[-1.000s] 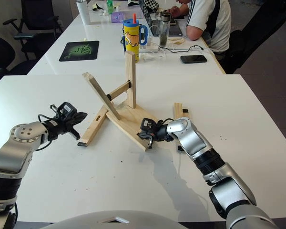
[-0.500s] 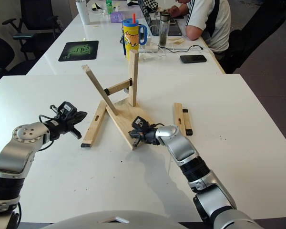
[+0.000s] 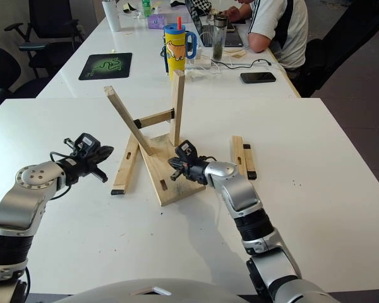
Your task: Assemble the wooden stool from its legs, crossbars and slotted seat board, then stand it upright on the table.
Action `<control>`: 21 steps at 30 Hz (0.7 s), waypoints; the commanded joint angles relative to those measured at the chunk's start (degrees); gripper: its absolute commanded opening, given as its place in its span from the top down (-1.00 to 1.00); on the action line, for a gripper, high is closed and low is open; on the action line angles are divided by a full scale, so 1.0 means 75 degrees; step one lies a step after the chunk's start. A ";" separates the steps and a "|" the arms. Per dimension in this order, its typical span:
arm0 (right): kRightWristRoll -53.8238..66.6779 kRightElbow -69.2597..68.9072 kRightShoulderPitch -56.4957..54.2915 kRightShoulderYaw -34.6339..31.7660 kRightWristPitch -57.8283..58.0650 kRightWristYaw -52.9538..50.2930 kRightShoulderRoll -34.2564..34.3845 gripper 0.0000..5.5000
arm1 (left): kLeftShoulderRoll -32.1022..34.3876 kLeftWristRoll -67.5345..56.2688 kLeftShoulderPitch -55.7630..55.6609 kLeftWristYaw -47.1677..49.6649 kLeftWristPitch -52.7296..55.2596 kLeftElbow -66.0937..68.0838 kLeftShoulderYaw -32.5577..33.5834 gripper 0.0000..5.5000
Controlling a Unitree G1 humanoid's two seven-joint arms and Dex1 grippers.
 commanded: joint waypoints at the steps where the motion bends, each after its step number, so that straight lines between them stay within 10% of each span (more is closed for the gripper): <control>1: 0.0589 -0.0752 -0.0043 0.0068 -0.0452 0.2339 -0.1816 1.00 | -0.0023 0.0017 0.0048 0.0033 0.0079 -0.0106 0.0084 1.00; 9: 0.0144 -0.0630 0.0054 0.1555 -0.0799 0.3926 -0.2863 1.00 | -0.0089 -0.0012 -0.0024 0.0019 0.0146 -0.0150 0.0115 1.00; 21: -0.0810 0.0994 -0.0232 0.1910 -0.0333 0.1149 -0.0315 1.00 | -0.0176 -0.0034 -0.0044 0.0004 0.0196 -0.0181 0.0083 1.00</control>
